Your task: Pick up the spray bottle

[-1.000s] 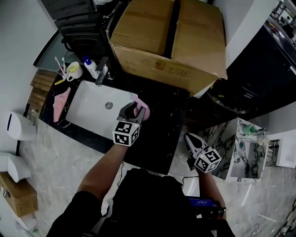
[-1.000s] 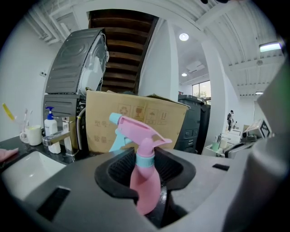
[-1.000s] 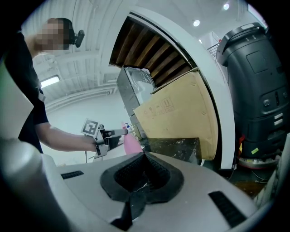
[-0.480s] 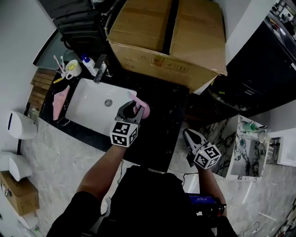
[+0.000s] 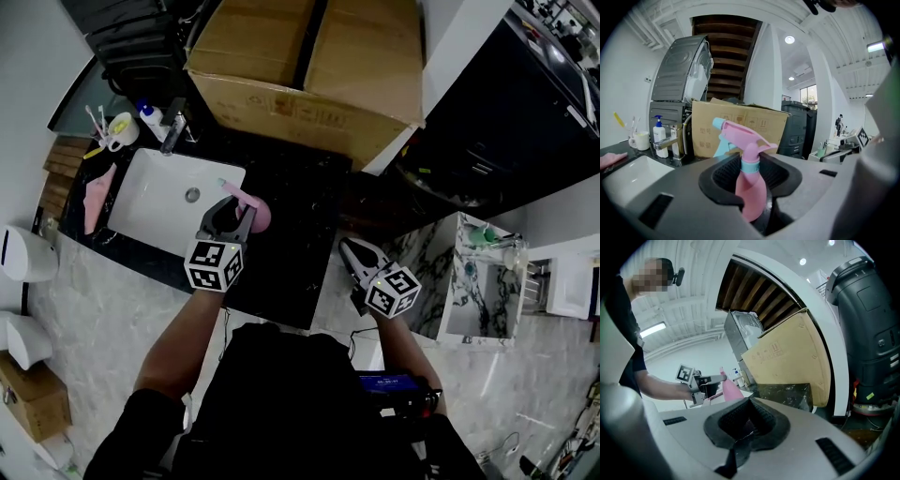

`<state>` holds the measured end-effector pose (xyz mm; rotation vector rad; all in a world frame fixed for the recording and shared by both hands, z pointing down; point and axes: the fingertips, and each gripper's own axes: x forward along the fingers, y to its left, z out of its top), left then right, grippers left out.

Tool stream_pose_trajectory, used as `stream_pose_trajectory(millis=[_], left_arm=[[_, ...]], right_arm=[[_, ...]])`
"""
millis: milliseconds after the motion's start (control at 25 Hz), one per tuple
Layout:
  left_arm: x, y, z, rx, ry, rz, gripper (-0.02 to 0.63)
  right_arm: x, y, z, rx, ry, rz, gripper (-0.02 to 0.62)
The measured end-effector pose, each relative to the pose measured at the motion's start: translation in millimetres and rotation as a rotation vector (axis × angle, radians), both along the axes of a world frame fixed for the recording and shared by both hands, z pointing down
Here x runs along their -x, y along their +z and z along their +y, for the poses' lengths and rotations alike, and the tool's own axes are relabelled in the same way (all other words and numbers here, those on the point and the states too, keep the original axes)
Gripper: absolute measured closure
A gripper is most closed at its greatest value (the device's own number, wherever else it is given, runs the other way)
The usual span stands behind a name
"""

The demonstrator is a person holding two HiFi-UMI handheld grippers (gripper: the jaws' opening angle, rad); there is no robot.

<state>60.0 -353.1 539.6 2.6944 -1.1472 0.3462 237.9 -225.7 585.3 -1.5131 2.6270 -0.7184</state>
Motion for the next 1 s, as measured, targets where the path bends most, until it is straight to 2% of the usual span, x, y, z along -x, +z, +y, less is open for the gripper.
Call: stream_pose_trajectory(millis=[360, 800, 1000], left_arm=[[12, -10, 40, -0.014, -0.057, 0.009, 0.476], [37, -11, 96, -0.021, -0.172, 0.012, 0.476], [44, -15, 115, -0.022, -0.176, 0.018, 0.476]], right_arm=[[7, -14, 9, -0.043, -0.083, -0.008, 0.569], [20, -12, 32, -0.054, -0.194, -0.031, 0.569], [27, -14, 39, -0.060, -0.213, -0.045, 0.569]])
